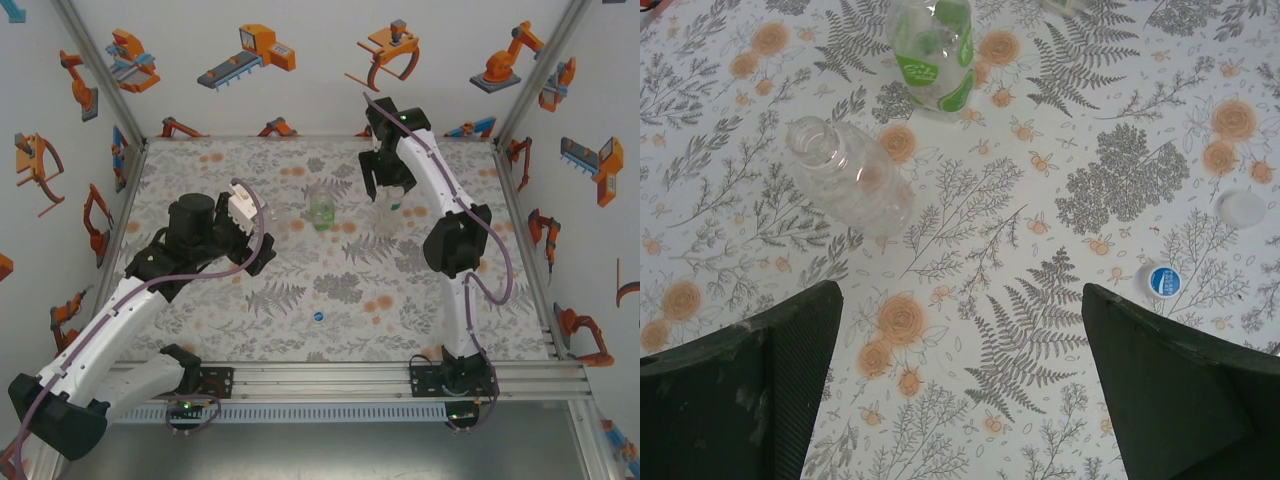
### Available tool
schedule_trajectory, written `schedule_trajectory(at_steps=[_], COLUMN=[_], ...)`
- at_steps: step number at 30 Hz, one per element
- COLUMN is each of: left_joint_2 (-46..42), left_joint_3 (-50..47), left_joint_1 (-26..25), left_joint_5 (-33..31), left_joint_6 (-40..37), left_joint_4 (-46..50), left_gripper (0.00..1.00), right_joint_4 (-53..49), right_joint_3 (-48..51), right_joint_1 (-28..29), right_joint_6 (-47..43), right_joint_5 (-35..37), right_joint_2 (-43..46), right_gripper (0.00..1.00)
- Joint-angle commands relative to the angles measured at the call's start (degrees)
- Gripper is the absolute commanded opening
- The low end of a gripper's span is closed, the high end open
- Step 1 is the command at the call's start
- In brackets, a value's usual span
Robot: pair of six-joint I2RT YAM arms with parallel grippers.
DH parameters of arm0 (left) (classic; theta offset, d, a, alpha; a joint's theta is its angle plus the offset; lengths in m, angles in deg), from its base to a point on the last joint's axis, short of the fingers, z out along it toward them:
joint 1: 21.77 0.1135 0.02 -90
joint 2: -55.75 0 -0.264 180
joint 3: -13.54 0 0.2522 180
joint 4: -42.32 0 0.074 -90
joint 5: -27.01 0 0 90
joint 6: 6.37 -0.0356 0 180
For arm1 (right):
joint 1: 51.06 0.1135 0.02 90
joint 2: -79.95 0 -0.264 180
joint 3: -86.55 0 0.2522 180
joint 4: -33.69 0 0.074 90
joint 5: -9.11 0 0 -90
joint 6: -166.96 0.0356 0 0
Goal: Screw on the bottle caps
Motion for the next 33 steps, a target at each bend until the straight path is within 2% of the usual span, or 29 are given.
schedule_trajectory(at_steps=[1, 18, 22, 33], left_joint_2=[-0.17, -0.5, -0.47, -0.28], left_joint_3=[-0.21, -0.02, 0.09, 0.92], left_joint_1=[0.14, 0.17, 0.36, 0.64], left_joint_5=[1.08, -0.08, -0.8, 2.85], left_joint_6=[-0.16, 1.24, 3.7, 4.03], left_joint_4=[-1.34, -1.34, -2.11, -1.01], left_gripper=[0.97, 0.97, 0.97, 0.97], right_joint_4=[-2.05, -1.62, -0.27, 12.08], right_joint_3=[-1.68, -1.67, -0.75, 15.07], right_joint_1=[-0.25, -0.23, -0.13, 0.27], right_joint_6=[-0.04, -0.37, -0.9, 1.78], right_joint_5=[1.53, 1.68, 0.19, -6.46], right_joint_2=[3.47, 8.29, 10.79, 26.78], right_gripper=[0.68, 0.69, 0.69, 0.67])
